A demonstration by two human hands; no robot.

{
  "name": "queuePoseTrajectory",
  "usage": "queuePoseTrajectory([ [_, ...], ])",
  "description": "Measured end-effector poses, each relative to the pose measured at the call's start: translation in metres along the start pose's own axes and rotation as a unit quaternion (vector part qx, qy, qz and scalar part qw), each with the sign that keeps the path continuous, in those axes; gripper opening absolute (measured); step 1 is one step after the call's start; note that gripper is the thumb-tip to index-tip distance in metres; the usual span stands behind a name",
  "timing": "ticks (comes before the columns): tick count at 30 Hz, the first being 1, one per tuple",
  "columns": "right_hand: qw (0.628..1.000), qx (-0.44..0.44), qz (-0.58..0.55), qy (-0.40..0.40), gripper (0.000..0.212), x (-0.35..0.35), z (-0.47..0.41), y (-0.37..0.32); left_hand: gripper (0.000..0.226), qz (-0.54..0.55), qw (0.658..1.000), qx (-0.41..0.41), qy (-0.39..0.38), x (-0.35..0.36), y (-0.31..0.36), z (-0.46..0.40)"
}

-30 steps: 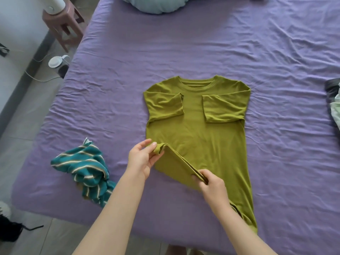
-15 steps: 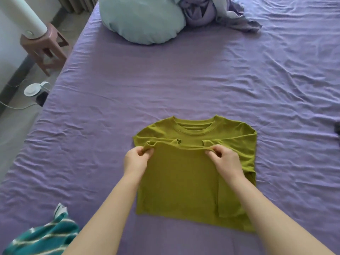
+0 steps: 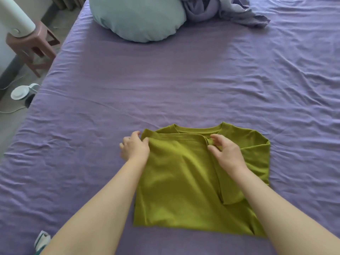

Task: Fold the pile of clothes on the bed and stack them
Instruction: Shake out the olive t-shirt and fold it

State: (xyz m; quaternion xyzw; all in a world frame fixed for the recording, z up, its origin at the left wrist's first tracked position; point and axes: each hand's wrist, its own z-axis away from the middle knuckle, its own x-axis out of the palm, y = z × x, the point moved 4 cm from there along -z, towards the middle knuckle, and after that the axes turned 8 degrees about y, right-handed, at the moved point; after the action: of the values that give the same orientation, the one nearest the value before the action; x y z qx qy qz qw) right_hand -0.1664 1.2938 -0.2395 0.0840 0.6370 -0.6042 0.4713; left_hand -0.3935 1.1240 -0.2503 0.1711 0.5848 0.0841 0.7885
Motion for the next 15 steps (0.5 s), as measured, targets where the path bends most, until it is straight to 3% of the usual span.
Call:
queuePoseTrajectory([
  [2, 0.999, -0.029, 0.011, 0.032, 0.037, -0.007, 0.018, 0.012, 0.034, -0.023, 0.995, 0.063, 0.070, 0.002, 0.008, 0.028],
  [3, 0.997, -0.050, 0.017, 0.056, 0.034, -0.012, 0.029, 0.018, 0.028, 0.009, 0.992, 0.101, 0.070, 0.007, 0.014, 0.047],
  [6, 0.989, -0.111, 0.054, 0.078, 0.025, -0.023, 0.060, 0.038, 0.016, 0.037, 0.974, 0.216, -0.055, 0.043, 0.033, 0.111],
  [9, 0.983, -0.151, 0.101, 0.010, 0.033, -0.025, 0.081, 0.060, 0.021, 0.037, 0.941, 0.323, -0.091, 0.070, 0.050, 0.157],
  [13, 0.960, -0.182, 0.163, -0.139, 0.078, -0.021, 0.091, 0.081, 0.031, -0.056, 0.932, 0.340, -0.115, 0.088, 0.059, 0.174],
  [15, 0.940, -0.204, 0.187, -0.198, 0.086, -0.021, 0.089, 0.088, 0.034, -0.103, 0.923, 0.348, -0.129, 0.092, 0.062, 0.174],
])
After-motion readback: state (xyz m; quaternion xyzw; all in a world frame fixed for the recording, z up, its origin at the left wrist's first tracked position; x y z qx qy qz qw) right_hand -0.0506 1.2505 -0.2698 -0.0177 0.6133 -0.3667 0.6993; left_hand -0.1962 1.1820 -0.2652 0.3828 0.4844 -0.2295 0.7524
